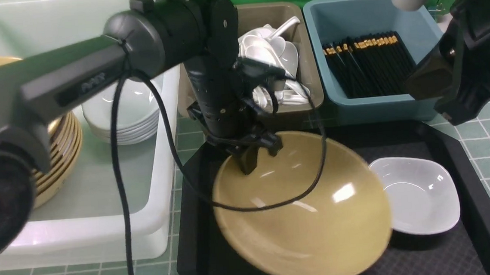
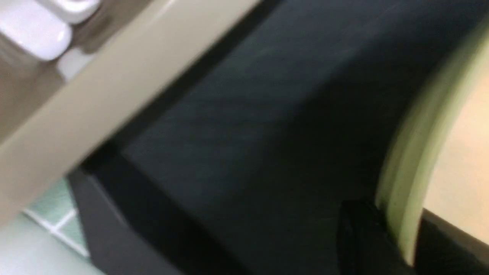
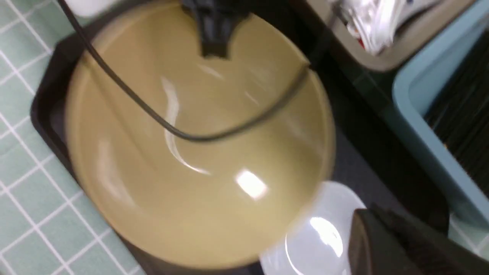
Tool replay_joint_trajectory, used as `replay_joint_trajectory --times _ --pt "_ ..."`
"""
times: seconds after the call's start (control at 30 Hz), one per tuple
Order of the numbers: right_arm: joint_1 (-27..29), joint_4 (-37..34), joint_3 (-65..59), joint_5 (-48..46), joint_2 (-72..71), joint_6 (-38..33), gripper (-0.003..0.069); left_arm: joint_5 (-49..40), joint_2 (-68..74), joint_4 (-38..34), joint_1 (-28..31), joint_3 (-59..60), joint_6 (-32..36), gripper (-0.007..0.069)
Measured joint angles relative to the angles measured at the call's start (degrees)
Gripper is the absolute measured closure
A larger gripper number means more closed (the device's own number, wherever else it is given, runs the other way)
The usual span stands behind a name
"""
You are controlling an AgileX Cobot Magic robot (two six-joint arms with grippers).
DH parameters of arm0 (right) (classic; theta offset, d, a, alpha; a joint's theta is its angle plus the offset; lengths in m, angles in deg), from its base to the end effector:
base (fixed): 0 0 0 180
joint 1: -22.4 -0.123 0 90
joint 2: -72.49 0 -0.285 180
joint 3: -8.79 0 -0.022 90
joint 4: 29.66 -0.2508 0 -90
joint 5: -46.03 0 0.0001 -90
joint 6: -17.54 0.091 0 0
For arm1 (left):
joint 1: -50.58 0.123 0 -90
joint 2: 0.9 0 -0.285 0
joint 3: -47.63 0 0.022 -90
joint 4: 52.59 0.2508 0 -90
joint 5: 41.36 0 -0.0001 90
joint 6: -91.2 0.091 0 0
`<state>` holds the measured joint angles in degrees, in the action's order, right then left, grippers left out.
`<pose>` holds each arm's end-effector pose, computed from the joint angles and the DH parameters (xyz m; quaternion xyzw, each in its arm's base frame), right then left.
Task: On blue table put chopsticks spoon bowls plates into blue grey white boxes.
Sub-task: 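Grasp the large bowl on the tray by its rim, then place the tan bowl onto the bowl stack in the left bin with the left gripper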
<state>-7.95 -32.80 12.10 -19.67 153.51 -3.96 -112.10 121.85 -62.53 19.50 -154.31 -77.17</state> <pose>0.2135 0.1303 0.4064 -0.4124 0.8548 0.0514 0.3108 0.3505 -0.2286 0.2485 0.3409 0.9335 -0.0949 0.0582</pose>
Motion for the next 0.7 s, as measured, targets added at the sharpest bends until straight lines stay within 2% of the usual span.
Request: replay_joint_trajectory --times 0.1,0.13,0.27,0.33,0.43,0.53,0.57,0.6,0.7 --pt "-1.7 0.0 1.2 0.2 0.1 -0.3 0.0622 0.3 -3.5 -2.0 0.0 0.0 -0.8 0.0620" --pt "-4.1 0.0 3.2 0.2 0.5 -0.9 0.0622 0.2 -5.6 -2.2 0.1 0.0 -0.8 0.0617" --pt "-9.6 -0.1 9.3 0.2 1.8 -1.2 0.0622 -0.6 -11.9 -3.9 2.7 0.0 -0.7 0.0618" --pt "-12.4 -0.1 12.9 0.2 2.7 -1.2 0.0622 -1.0 -17.3 -6.5 6.0 0.0 -0.7 0.0618" --pt "-17.7 -0.1 18.9 0.2 5.1 -1.2 0.0622 -1.1 -24.5 -10.3 13.7 1.5 0.2 0.0618" --pt "-20.4 -0.1 21.4 0.2 7.1 -1.3 0.0622 -1.2 -29.9 -12.8 21.0 4.2 1.0 0.0618" --pt "-21.4 -0.1 22.4 0.1 8.2 -1.5 0.0622 -1.5 -33.7 -14.1 26.8 6.6 1.3 0.0618" --pt "-21.7 -0.1 22.6 0.1 8.4 -1.5 0.0622 -1.4 -34.1 -14.3 28.5 7.0 1.3 0.0618" --pt "-24.5 0.0 24.9 0.1 11.9 -2.7 0.0622 -1.0 -40.3 -19.8 44.8 12.5 2.1 0.0618"
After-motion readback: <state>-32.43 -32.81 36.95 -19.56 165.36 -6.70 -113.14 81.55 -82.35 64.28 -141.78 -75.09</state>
